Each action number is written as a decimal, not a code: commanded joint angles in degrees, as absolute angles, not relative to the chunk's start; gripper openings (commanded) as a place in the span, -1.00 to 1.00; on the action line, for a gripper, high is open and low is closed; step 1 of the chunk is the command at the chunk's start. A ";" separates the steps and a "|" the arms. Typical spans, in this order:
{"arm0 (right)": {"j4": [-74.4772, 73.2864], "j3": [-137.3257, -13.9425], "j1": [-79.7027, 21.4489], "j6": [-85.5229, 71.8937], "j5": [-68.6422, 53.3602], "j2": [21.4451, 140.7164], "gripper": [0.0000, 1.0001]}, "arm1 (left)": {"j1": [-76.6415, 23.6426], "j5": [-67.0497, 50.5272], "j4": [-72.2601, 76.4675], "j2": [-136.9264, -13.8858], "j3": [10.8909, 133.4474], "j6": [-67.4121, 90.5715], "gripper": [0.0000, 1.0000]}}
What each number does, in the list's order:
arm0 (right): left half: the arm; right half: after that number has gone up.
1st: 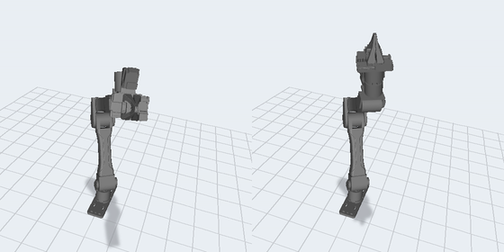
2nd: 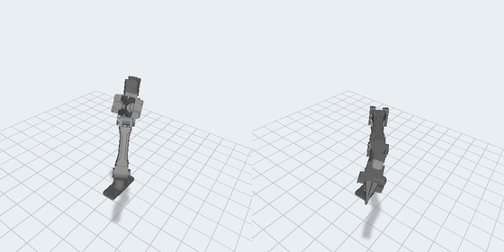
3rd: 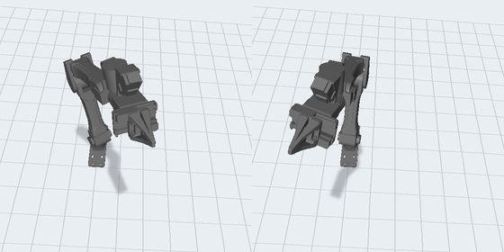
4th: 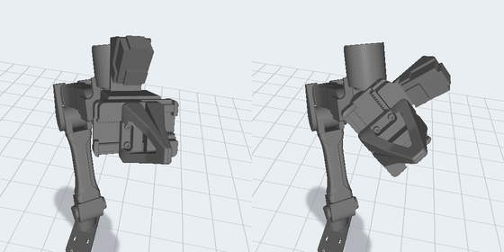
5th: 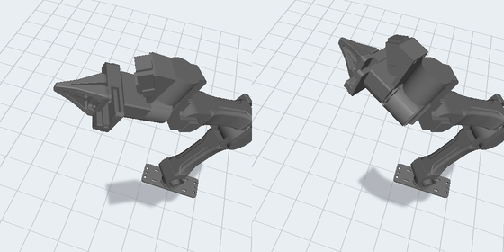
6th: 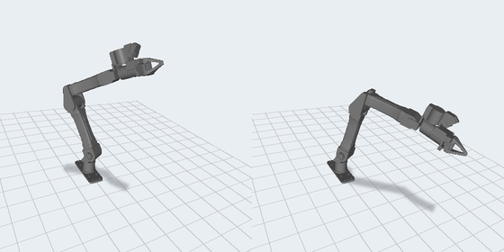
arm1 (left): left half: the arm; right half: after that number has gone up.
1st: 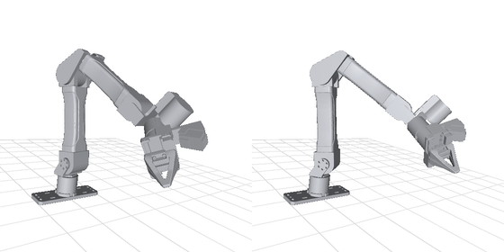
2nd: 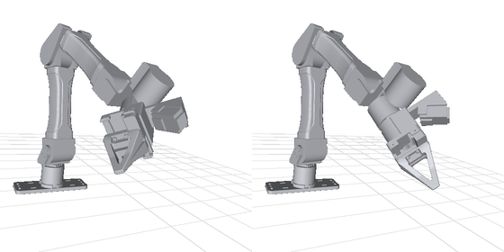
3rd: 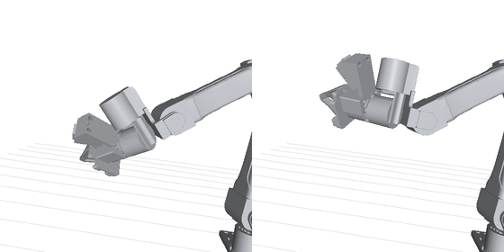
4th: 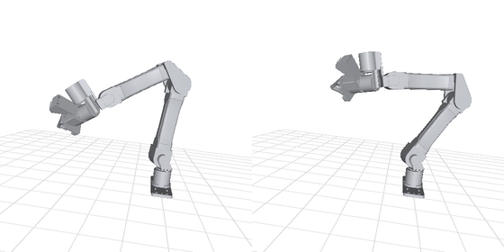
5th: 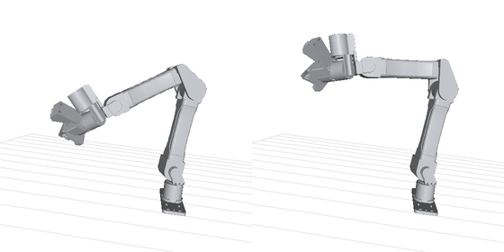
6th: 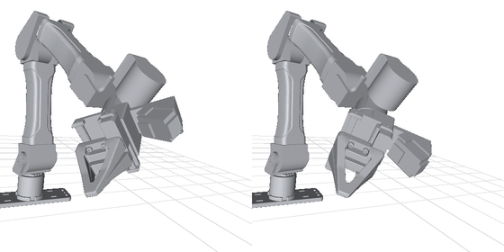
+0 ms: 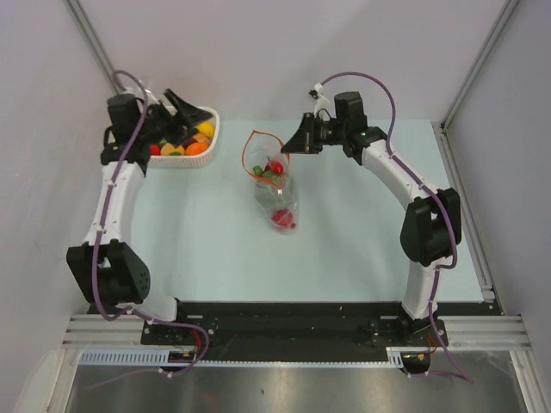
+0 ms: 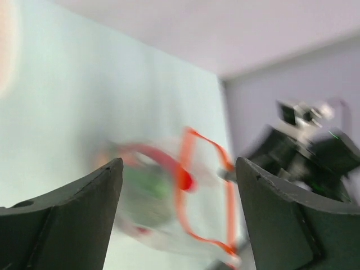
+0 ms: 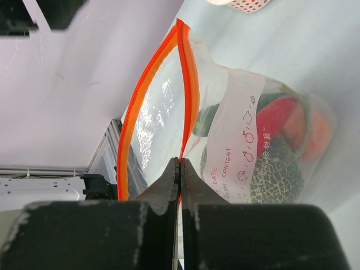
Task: Place the food in the zip-top bag and seal the zipper
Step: Place the fake vegetable in the zipper food storage bag, then pick up the fake vegetable from the bin.
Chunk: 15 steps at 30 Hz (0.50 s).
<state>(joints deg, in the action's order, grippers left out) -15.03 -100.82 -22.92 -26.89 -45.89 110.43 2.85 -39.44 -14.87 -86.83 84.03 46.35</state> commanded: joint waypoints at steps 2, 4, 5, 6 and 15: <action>-13.01 -101.78 -22.59 -25.58 -47.55 108.46 -1.00 | 11.15 -20.87 -27.68 -92.61 93.41 23.83 0.65; -13.01 -101.86 -22.59 -25.49 -47.55 108.81 -1.00 | 13.35 -18.29 -28.39 -95.61 96.40 19.53 0.64; -13.01 -101.87 -22.50 -25.40 -47.55 108.98 -1.00 | 14.23 -15.24 -28.74 -98.50 97.81 18.03 0.63; -13.09 -101.87 -22.59 -25.40 -47.46 109.25 -1.00 | 14.50 -13.64 -28.39 -100.27 99.82 15.93 0.63; -13.62 -102.83 -22.15 -25.40 -47.02 110.65 -1.00 | 16.52 -6.07 -24.08 -120.99 115.56 11.60 0.51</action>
<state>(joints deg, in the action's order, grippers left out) -15.09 -100.82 -22.48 -26.15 -46.00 110.45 15.97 -11.25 -25.58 -114.26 106.63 16.08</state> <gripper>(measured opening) 0.009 0.786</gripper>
